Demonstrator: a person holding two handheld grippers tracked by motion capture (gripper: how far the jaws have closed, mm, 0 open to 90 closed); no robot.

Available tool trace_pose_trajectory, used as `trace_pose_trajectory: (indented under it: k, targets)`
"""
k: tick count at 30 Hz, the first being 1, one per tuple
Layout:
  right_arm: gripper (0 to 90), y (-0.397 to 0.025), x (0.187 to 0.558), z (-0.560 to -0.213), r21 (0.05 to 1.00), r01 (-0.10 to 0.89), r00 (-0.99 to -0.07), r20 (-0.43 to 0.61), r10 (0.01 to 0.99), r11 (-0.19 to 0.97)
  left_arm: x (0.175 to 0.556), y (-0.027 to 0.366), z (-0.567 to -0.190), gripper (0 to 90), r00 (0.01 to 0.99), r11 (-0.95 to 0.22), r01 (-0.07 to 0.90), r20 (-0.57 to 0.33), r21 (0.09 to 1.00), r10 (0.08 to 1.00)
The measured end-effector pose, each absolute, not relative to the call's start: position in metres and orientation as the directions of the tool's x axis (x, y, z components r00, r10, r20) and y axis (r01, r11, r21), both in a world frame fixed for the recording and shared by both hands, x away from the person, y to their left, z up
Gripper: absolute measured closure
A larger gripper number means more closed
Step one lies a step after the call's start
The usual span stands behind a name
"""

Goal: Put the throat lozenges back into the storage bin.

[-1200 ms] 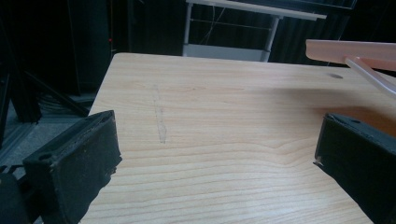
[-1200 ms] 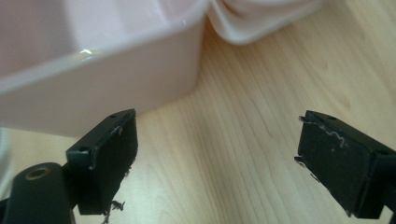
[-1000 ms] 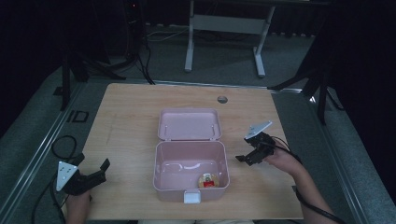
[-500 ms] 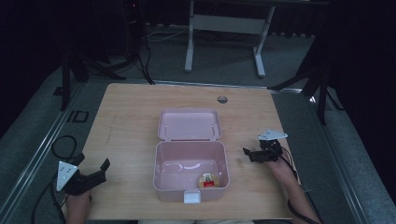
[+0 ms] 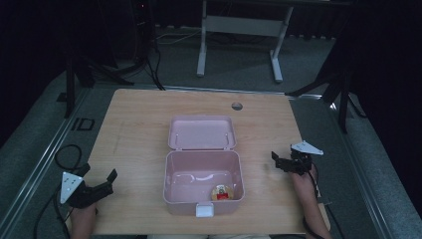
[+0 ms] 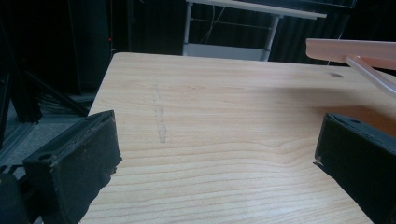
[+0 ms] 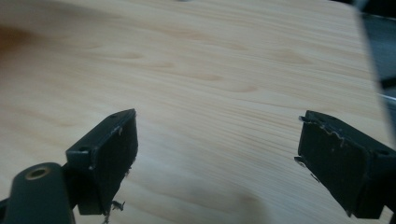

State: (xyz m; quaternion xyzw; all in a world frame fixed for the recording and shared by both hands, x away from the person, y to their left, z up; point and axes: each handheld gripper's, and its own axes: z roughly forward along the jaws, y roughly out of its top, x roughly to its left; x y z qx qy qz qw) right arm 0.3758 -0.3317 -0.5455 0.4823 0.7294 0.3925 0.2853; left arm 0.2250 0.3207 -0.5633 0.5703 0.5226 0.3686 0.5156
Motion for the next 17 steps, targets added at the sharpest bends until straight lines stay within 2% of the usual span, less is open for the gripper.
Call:
trace_pose_trajectory:
  k: [5, 8, 12, 17]
  targets:
    - [11.9, -0.349, 0.370, -0.546, 0.865, 0.483, -0.207, -0.033, 0.978, 0.132, 0.225, 0.321, -0.563, 0.3, 0.184, 0.079, 0.215, -0.120, 0.973, 0.976]
    - [12.5, -0.356, 0.368, -0.547, 0.870, 0.482, -0.138, -0.038, 0.990, 0.101, 0.225, 0.321, -0.563, 0.3, 0.184, 0.079, 0.215, -0.120, 0.973, 0.976]
    - [12.5, -0.357, 0.368, -0.549, 0.867, 0.489, -0.126, -0.034, 0.991, 0.092, 0.225, 0.321, -0.563, 0.4, 0.184, 0.081, 0.215, -0.122, 0.973, 0.975]
    - [12.5, -0.351, 0.370, -0.552, 0.857, 0.496, -0.152, -0.071, 0.986, 0.138, 0.225, 0.321, -0.563, 0.3, 0.184, 0.082, 0.214, -0.123, 0.973, 0.975]
